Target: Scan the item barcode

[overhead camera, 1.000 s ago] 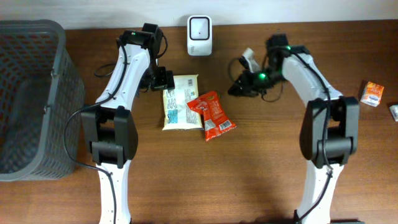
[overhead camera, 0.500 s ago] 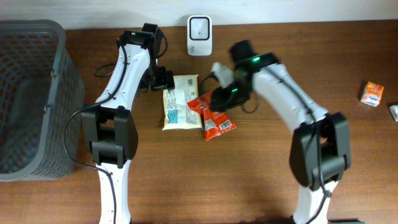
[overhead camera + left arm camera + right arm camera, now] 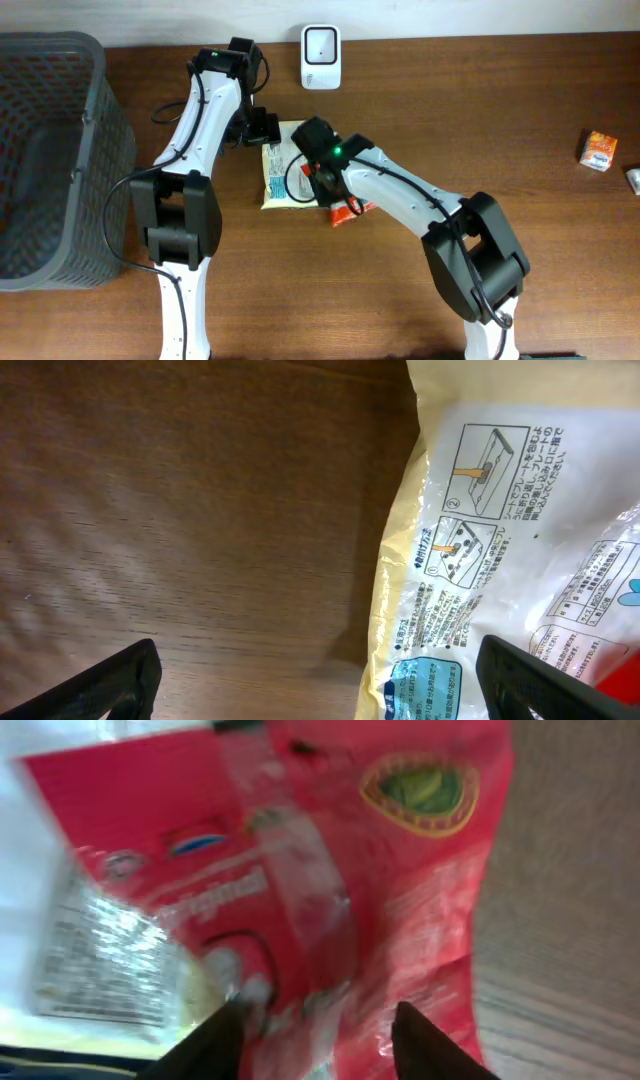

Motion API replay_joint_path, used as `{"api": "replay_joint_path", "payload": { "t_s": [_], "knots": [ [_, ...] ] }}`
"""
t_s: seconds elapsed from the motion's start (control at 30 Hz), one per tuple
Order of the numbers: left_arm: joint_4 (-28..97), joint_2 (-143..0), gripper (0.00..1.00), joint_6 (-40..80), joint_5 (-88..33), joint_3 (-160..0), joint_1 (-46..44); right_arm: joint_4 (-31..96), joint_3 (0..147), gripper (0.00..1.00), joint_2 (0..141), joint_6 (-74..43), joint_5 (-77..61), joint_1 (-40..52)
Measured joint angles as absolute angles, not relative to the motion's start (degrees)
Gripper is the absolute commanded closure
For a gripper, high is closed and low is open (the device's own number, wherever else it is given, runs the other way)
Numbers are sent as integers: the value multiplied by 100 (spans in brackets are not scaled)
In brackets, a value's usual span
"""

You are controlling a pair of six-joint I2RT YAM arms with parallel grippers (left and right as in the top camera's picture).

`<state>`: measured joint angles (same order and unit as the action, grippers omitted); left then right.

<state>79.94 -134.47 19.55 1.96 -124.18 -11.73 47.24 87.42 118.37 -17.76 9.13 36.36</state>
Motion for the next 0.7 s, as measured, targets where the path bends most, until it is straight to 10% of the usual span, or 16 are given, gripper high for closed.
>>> {"api": "replay_joint_path", "payload": {
  "t_s": [0.3,0.7],
  "knots": [
    [7996,-13447,1,1957,196,-12418,-1173,5590,9266,96,11848,-1763,668,3461],
    [7994,-13447,1,1957,196,-12418,-1173,5918,9736,96,11915,-285,-3321,762]
  ]
}}
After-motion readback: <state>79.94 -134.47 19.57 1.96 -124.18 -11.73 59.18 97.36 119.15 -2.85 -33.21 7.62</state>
